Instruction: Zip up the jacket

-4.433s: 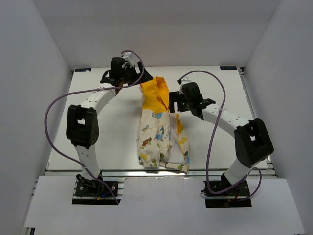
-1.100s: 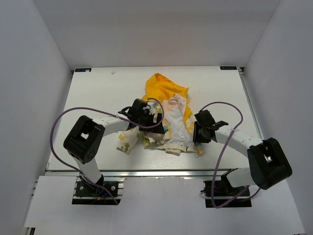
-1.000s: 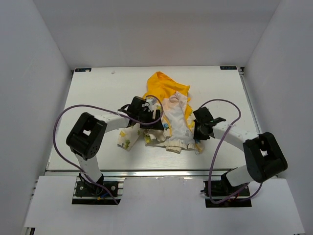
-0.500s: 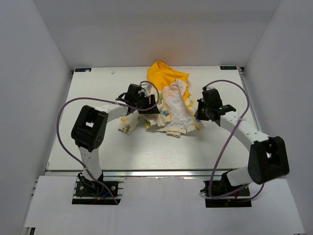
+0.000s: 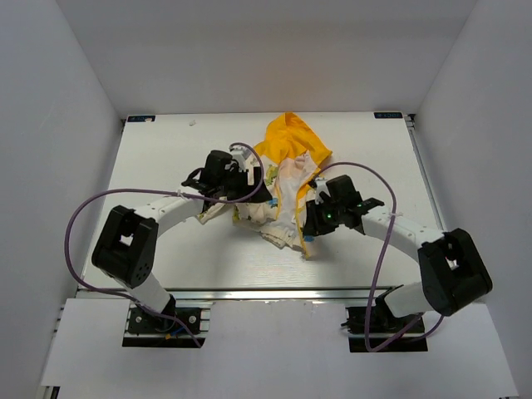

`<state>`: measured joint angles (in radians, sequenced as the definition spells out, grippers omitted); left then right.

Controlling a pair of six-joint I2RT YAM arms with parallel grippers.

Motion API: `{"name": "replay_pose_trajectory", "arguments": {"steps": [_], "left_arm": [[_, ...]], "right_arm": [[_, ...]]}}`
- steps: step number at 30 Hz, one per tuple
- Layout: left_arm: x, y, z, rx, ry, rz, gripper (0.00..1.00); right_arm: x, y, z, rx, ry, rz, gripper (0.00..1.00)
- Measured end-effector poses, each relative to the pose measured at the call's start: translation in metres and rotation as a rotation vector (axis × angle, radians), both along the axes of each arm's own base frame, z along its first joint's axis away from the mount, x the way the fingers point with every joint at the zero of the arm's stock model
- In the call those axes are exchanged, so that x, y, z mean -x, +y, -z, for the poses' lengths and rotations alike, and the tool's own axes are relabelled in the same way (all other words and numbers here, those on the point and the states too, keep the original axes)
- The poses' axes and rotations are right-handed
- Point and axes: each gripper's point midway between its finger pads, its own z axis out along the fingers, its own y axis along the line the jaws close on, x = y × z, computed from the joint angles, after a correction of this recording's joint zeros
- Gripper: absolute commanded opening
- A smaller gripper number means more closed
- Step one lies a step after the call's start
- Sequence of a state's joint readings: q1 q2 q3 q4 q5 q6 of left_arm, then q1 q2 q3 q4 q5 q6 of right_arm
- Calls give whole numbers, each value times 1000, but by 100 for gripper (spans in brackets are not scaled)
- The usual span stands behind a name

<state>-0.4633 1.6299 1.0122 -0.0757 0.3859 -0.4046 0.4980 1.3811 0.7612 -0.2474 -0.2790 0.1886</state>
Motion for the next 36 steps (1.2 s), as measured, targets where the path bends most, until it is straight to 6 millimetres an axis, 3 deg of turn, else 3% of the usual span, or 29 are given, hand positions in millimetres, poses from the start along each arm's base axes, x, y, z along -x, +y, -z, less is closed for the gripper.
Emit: {"name": "replay_pose_trajectory", "arguments": {"steps": [6,9,10,11,15,20,26,35,36], "left_arm": [[29,-23,6,9,35,81,98],[42,-38,4,22,44,135,97],[46,-42,4,25,46,149,96],[50,-47,4,25,48,164,96],[59,-77,5,29,57,241,91],[55,-109,15,33,76,303,84],[45,-122,32,11,97,325,76],[46,-125,45,-5,119,335,73],[46,-125,45,-5,119,335,72]], "right_arm": [[5,13,2,-41,11,-37,61],[7,5,-7,-37,-30,0,75],[8,1,-10,-33,-44,19,87],[8,-4,-13,-26,-60,44,89],[17,-22,-15,2,-93,106,89],[40,-35,14,52,-10,120,87],[51,-37,37,67,56,114,80],[40,-16,38,-20,41,72,65],[39,-15,39,-24,41,71,59]]}}
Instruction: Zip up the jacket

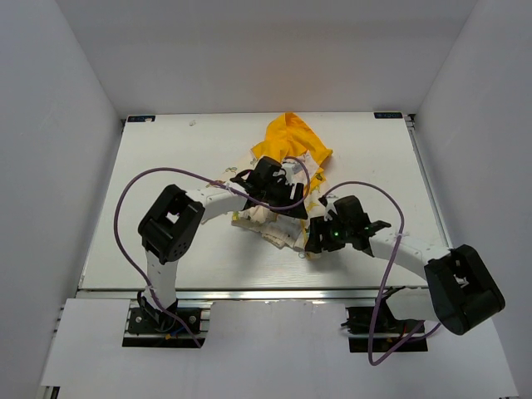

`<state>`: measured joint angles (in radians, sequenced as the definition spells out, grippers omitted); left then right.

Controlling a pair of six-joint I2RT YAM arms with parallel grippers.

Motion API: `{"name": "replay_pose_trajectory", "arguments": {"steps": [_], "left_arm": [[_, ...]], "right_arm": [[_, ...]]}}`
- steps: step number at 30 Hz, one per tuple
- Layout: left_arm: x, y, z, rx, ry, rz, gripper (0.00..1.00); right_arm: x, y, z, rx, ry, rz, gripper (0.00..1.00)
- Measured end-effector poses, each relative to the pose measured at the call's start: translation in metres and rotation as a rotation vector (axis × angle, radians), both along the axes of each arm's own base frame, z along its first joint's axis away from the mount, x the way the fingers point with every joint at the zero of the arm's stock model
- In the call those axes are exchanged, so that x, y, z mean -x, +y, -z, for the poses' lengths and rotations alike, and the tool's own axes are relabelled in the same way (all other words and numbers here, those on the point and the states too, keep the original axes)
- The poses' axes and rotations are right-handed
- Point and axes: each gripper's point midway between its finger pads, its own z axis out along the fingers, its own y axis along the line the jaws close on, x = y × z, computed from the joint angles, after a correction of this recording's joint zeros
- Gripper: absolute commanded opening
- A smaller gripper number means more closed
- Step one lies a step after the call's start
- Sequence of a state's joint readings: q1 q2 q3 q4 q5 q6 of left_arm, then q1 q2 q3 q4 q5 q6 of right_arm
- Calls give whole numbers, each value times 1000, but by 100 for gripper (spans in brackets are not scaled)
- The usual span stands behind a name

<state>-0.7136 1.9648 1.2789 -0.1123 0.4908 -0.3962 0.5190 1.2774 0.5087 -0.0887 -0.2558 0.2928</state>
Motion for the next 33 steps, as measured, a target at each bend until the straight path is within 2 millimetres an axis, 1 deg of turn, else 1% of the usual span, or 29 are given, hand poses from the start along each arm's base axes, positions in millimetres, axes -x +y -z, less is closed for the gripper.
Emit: {"name": "replay_pose_trajectory", "arguments": {"steps": [2,3,5,8,9,14,24,27,28,29,31,32,33], "left_arm": [[0,0,0,0,0,1,71],[0,0,0,1,-1,1,70],[-1,-1,-2,2,-6,2,70],[-2,-2,-3,5,-10,1,69],[-3,-2,-3,5,-10,1,69],[-4,-3,-2,0,-8,-1,68],[-10,-7,-11,15,-26,-1,67],[-10,-8,-11,16,-27,-1,67],[-10,-8,-11,16,-26,-1,67],[-10,-8,-11,15,-26,-1,67],[-11,-9,-10,15,-26,-1,67],[-12,-10,-9,15,-26,-1,67],[-12,-10,-8,13,-24,-2,67]], "right_arm": [[-1,1,1,-3,2,0,52],[-1,1,2,-3,6,4,46],[0,0,4,-2,13,9,44],[2,0,5,-8,17,12,44],[3,0,5,-11,14,12,47],[5,1,4,-30,7,9,53],[6,4,3,-48,6,3,52],[7,3,4,-46,12,14,49],[7,3,4,-46,15,20,46],[6,2,5,-43,15,26,39],[6,-1,7,-32,21,44,29],[7,-1,8,-29,25,50,19],[7,-3,9,-21,27,57,14]]}}
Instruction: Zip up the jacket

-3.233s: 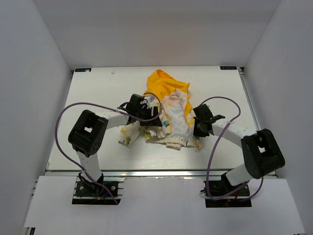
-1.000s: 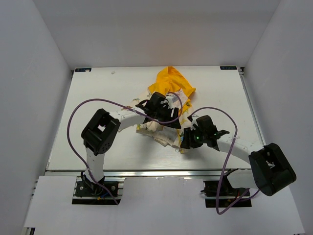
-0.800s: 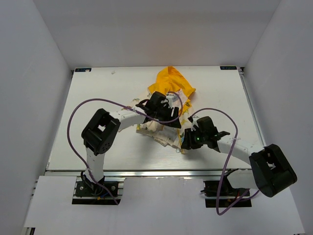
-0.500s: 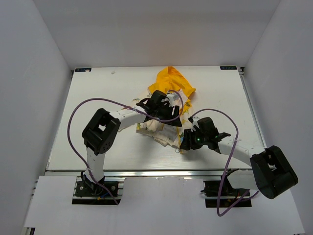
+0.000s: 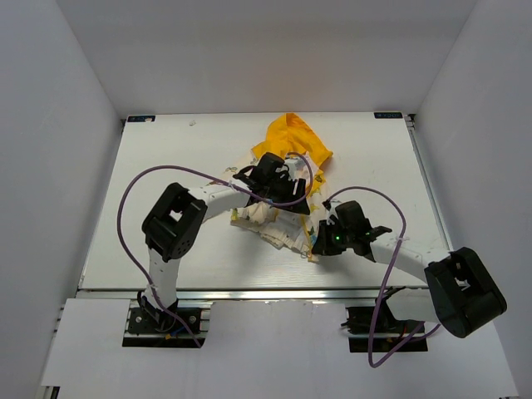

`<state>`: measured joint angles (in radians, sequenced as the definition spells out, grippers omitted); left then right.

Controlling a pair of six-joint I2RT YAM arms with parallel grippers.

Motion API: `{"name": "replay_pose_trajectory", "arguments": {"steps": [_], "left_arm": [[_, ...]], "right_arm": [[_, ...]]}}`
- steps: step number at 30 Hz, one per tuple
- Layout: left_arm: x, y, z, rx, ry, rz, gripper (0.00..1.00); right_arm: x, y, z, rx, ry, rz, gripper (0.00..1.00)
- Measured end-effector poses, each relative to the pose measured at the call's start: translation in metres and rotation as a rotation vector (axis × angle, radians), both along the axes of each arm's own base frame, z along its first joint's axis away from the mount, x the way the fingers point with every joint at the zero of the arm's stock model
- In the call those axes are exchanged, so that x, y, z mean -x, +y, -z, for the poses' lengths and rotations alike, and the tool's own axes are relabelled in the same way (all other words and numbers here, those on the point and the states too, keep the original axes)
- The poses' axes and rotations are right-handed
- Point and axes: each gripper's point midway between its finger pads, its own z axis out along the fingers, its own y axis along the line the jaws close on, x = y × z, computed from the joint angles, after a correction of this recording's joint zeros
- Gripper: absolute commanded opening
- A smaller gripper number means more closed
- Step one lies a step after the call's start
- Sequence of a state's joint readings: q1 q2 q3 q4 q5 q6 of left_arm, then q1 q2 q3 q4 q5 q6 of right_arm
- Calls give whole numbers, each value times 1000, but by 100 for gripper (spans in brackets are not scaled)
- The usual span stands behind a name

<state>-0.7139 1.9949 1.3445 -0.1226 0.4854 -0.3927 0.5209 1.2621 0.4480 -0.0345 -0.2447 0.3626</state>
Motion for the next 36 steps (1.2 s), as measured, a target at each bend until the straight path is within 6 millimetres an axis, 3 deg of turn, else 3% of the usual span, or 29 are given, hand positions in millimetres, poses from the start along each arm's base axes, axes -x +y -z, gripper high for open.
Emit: {"name": "replay_pose_trajectory", "arguments": {"steps": [2,8,12,15,20,29,36], "left_arm": [[0,0,3,-5,4,0,68],[-6,7,4,-60,-17,-24,85],[-11,27,0,-147,-47,-89,93],[-16,47,-19,-185,-83,-156,95],[-24,76,-29,-269,-116,-245,94],[-4,99,6,-395,-24,-223,82],[4,103,30,-436,27,-202,67]], "right_arm": [[1,-1,2,8,10,13,0],[3,-6,-6,11,-16,27,0],[-3,-5,-29,-17,-102,21,0],[-12,-3,-46,-30,-158,20,0],[-23,0,-58,-25,-195,13,0],[-23,-6,-49,12,-173,16,0],[-24,-7,-48,17,-174,21,0]]}}
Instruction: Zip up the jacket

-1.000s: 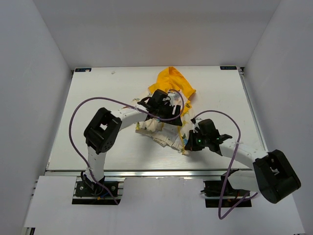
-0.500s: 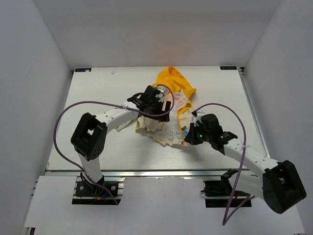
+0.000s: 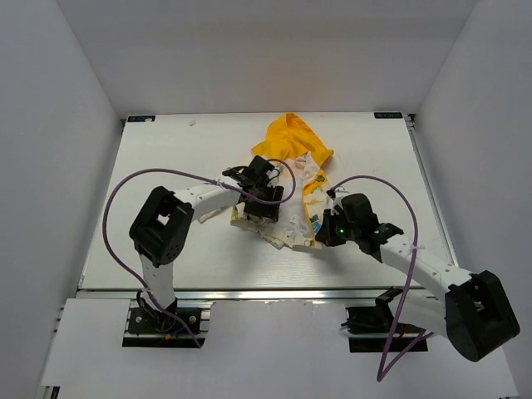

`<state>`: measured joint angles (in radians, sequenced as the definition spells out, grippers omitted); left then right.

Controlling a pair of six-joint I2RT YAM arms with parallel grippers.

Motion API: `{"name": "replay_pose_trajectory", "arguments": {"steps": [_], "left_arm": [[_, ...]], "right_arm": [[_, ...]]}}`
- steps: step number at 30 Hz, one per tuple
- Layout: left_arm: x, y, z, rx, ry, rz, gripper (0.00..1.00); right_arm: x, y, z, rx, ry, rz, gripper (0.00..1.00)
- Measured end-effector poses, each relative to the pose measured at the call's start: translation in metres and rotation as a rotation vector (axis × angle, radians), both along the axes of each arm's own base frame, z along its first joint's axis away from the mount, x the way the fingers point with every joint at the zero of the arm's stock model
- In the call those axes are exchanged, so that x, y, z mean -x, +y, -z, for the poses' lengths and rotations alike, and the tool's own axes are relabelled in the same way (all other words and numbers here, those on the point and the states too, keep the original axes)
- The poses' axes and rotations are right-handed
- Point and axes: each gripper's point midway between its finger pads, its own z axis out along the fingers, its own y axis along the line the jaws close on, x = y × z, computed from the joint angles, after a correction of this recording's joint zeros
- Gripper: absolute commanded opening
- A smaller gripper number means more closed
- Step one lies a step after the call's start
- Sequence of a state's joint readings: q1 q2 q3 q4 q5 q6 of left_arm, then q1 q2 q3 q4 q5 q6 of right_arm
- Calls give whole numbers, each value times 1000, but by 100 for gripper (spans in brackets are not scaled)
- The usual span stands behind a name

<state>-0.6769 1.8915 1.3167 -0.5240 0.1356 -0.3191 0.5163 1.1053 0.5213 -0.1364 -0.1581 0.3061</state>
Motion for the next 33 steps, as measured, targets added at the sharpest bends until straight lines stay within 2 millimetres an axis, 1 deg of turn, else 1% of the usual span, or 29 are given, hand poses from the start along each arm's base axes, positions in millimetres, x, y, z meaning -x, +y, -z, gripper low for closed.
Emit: {"name": "replay_pose_trajectory", "arguments": {"steps": [4,7,9,12,15,25,33], "left_arm": [[0,2,11,-22,18,-10,60],[0,3,16,-32,22,-19,59],[0,4,16,-33,23,-22,61],[-1,4,16,-37,20,-27,67],[-3,6,16,-44,13,-39,68],[-11,9,11,-51,-13,-59,68],[-19,14,2,-38,-37,-80,68]], "right_arm": [[0,0,0,0,0,0,0],[0,0,0,0,1,0,0],[0,0,0,0,1,1,0],[0,-1,1,2,3,3,0],[0,-2,1,4,3,6,0],[2,-4,4,17,15,8,0],[2,-5,4,21,15,11,0]]}}
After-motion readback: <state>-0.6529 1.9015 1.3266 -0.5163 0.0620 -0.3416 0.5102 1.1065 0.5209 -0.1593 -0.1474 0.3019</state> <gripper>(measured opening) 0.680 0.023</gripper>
